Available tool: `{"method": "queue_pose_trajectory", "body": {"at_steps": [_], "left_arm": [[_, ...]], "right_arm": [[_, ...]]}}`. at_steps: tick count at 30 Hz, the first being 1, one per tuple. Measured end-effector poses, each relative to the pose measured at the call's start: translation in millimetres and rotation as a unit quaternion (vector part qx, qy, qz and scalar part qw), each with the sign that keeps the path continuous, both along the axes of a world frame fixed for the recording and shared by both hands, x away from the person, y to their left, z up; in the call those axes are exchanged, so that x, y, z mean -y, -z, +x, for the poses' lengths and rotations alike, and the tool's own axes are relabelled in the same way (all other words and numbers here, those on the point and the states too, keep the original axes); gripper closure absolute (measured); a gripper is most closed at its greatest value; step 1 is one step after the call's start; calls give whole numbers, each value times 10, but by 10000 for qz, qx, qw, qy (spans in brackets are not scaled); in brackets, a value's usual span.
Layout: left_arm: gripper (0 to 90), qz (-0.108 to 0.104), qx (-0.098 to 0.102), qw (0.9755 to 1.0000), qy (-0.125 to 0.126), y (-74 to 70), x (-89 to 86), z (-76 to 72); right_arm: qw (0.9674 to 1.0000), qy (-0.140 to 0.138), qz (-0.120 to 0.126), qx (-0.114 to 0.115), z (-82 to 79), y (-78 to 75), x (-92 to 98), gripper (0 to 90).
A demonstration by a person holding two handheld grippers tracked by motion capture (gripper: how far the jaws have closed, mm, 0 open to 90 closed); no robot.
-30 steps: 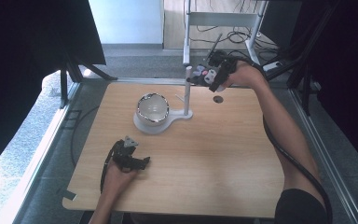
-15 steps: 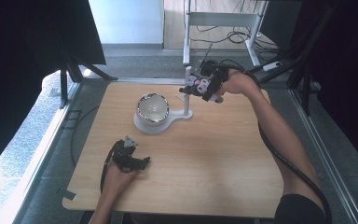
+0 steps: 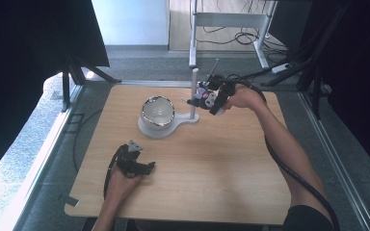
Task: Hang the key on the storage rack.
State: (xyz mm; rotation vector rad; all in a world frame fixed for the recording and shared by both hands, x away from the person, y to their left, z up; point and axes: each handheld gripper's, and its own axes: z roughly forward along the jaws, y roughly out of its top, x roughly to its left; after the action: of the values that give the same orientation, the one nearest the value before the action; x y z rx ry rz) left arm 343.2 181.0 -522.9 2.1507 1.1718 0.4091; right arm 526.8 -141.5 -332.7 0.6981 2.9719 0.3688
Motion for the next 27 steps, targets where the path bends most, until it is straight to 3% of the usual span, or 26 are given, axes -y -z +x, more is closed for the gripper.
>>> {"method": "queue_pose_trajectory", "body": {"at_steps": [7, 14, 21, 27], "left_arm": [[30, -13, 14, 10000, -5, 3, 2, 0], [29, -13, 13, 10000, -6, 3, 2, 0], [30, -10, 8, 10000, -3, 2, 1, 0], [29, -13, 14, 10000, -6, 3, 2, 0]], "right_arm": [[9998, 165, -52, -31, 56, 186, 50, 439], [9994, 326, -53, 115, 127, 304, 136, 423], [9991, 210, -117, 350, 117, 343, 70, 295], [9984, 138, -14, 548, 87, 294, 41, 206]]}}
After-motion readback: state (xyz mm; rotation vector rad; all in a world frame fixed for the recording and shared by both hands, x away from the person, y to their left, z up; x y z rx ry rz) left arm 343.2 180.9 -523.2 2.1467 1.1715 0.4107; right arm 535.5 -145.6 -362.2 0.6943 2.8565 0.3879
